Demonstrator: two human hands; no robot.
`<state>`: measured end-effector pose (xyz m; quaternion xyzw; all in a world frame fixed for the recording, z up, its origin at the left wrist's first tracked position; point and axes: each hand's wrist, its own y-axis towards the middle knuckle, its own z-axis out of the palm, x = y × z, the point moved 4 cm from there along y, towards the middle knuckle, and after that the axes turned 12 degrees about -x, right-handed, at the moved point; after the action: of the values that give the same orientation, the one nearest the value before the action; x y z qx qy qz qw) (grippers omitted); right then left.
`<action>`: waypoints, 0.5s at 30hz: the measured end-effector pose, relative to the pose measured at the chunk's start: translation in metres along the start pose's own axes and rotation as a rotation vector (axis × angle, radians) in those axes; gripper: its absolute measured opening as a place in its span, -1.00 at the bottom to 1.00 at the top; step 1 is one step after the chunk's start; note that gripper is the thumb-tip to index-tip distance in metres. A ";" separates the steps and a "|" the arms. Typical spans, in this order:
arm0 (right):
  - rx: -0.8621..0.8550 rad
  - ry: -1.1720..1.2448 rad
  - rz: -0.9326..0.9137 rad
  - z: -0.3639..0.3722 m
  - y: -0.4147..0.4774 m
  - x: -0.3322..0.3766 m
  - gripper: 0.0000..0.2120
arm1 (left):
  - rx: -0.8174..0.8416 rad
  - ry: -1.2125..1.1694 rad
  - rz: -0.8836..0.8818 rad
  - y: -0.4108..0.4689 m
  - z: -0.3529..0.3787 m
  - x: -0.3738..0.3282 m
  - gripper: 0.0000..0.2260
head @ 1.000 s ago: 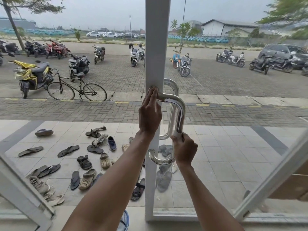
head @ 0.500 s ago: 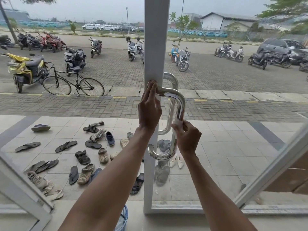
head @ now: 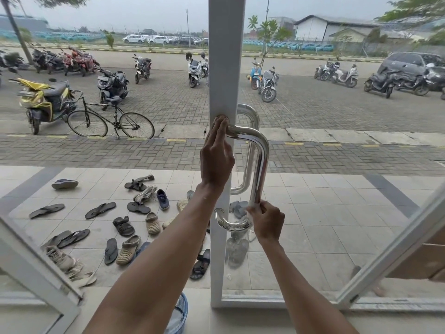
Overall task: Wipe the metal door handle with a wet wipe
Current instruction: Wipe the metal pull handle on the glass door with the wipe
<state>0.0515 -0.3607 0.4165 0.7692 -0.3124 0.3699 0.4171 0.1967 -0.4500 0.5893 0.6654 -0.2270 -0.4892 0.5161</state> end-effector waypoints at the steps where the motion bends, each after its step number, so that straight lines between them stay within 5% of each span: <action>1: -0.045 0.029 -0.030 -0.004 0.002 0.007 -0.88 | -0.003 -0.001 -0.001 0.000 0.000 0.000 -0.50; 5: -0.100 0.036 -0.048 -0.002 -0.001 0.005 -0.80 | -0.021 -0.007 -0.005 -0.003 0.002 0.000 -0.51; 15: 0.062 -0.060 0.276 0.026 -0.035 -0.047 -0.76 | -0.004 0.004 0.017 -0.003 0.001 0.003 -0.51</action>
<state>0.0624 -0.3590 0.3538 0.7422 -0.4161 0.4101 0.3284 0.1966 -0.4521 0.5853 0.6633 -0.2309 -0.4840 0.5220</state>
